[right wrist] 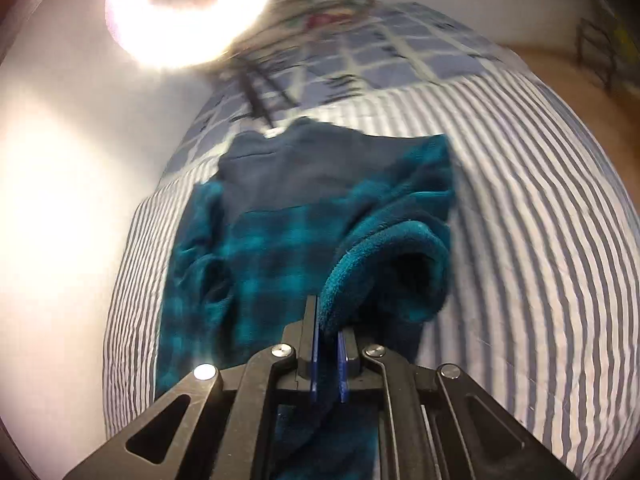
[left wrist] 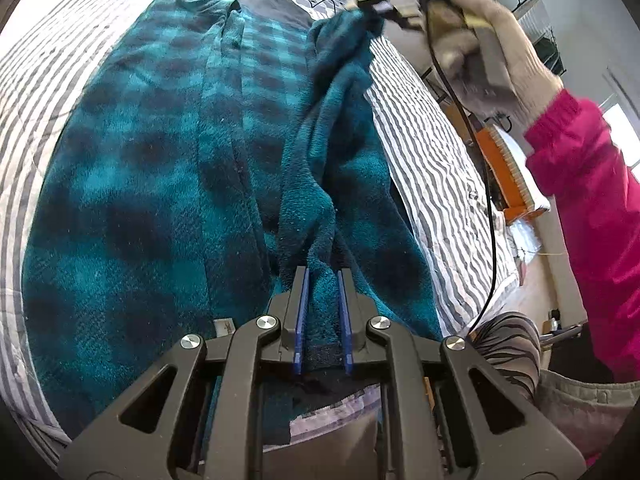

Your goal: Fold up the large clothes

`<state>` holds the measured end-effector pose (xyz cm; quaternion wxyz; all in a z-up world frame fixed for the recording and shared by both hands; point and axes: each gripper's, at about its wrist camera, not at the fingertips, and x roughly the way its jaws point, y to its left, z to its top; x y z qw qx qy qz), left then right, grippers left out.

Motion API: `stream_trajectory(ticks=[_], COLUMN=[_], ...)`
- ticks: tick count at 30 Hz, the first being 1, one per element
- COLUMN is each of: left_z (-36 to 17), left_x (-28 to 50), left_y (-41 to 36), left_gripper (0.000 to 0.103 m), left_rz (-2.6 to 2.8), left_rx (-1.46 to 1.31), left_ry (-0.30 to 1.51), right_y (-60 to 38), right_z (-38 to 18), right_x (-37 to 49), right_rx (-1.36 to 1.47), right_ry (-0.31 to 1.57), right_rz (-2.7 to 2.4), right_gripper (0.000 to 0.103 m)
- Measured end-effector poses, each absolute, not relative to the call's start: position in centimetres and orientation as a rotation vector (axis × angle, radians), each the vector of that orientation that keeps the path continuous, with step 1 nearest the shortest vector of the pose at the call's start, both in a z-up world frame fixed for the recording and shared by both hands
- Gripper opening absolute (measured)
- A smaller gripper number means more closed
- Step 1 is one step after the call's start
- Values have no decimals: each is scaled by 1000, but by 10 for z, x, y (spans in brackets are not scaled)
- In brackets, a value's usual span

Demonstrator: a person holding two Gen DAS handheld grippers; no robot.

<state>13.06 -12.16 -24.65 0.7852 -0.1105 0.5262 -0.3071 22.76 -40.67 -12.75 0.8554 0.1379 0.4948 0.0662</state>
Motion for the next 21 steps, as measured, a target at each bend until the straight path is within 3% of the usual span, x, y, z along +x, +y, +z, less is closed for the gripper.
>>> stream_trajectory(ticks=[4, 13, 15, 19, 21], left_z=[-251, -258, -258, -256, -255], left_x=[127, 125, 123, 123, 122], left_y=[-114, -113, -114, -117, -117], left_gripper=[11, 8, 8, 8, 8], left_rz=[-668, -665, -665, -669, -671], left_rx=[-260, -256, -249, -251, -253], left_ry=[1148, 1156, 1151, 1151, 1151], right_y=[-356, -276, -285, -325, -356], right_z=[-134, -219, -213, -164, -134], right_x=[254, 291, 292, 274, 258], right_rx=[204, 64, 118, 255, 290], right_ry=[1066, 1198, 1198, 1099, 1002], right_rz=[171, 221, 273, 412, 423], right_gripper=[4, 6, 10, 33, 33])
